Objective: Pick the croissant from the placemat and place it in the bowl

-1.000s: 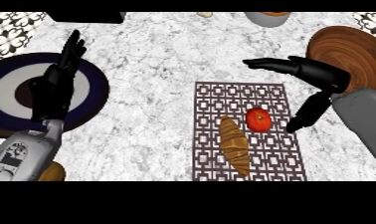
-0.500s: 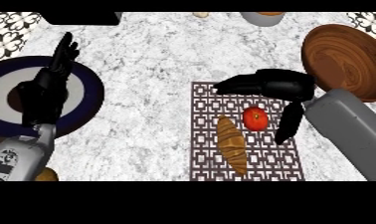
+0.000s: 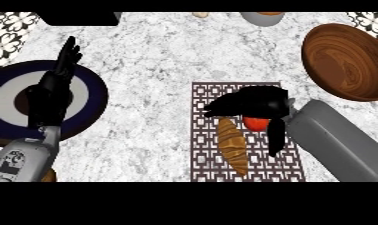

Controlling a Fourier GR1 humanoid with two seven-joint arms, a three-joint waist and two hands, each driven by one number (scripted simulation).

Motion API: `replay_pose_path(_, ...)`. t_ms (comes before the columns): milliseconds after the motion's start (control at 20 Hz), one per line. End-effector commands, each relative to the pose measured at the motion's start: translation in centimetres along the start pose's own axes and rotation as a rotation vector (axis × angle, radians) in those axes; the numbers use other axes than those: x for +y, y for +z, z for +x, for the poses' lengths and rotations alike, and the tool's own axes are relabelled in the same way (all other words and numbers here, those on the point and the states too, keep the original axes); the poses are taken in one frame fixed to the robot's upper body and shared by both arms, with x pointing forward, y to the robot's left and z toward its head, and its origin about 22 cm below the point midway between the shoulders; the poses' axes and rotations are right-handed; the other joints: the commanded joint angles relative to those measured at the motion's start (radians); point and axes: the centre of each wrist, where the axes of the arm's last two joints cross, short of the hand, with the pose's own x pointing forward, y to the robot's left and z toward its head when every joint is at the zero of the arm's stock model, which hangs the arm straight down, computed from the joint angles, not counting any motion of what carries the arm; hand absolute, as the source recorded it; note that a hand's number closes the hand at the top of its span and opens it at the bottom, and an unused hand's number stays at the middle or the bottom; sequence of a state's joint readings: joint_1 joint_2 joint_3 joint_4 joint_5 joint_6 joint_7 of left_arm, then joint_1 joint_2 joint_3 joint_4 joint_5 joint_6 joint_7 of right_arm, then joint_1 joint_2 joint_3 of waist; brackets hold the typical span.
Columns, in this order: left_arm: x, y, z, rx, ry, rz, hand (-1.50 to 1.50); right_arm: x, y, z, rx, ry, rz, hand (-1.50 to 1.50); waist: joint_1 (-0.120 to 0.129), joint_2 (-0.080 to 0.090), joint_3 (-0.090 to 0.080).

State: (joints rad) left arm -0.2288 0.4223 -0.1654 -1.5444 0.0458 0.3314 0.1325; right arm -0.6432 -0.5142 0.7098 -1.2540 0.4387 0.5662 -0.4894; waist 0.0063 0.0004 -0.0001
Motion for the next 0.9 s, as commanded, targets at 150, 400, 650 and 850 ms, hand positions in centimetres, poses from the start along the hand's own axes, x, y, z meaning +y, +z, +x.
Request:
replay_pose_path(150,0.4,1.9,0.1,-0.021,0.018,0.001,0.0,1.2,-1.6,-1.0,0.048,0.002,0.045,-1.5,0.003,0.0,0.0)
replay_pose_path(400,0.1,-0.9,1.2,-0.008,0.008,0.007,0.0,5.2,-4.3,-1.9,0.04,0.02,0.061,-1.5,0.0,0.001,0.0)
replay_pose_path(650,1.3,0.4,-0.2,-0.013,0.011,0.001,0.0,5.0,-3.7,-3.2,0.043,-0.002,0.07,-1.5,0.003,0.001,0.0)
replay_pose_path(850,-0.2,-1.2,0.9,-0.01,0.023,-0.012,0.0,5.5,-6.0,-3.3,0.033,0.004,0.062,-1.5,-0.001,0.001,0.0)
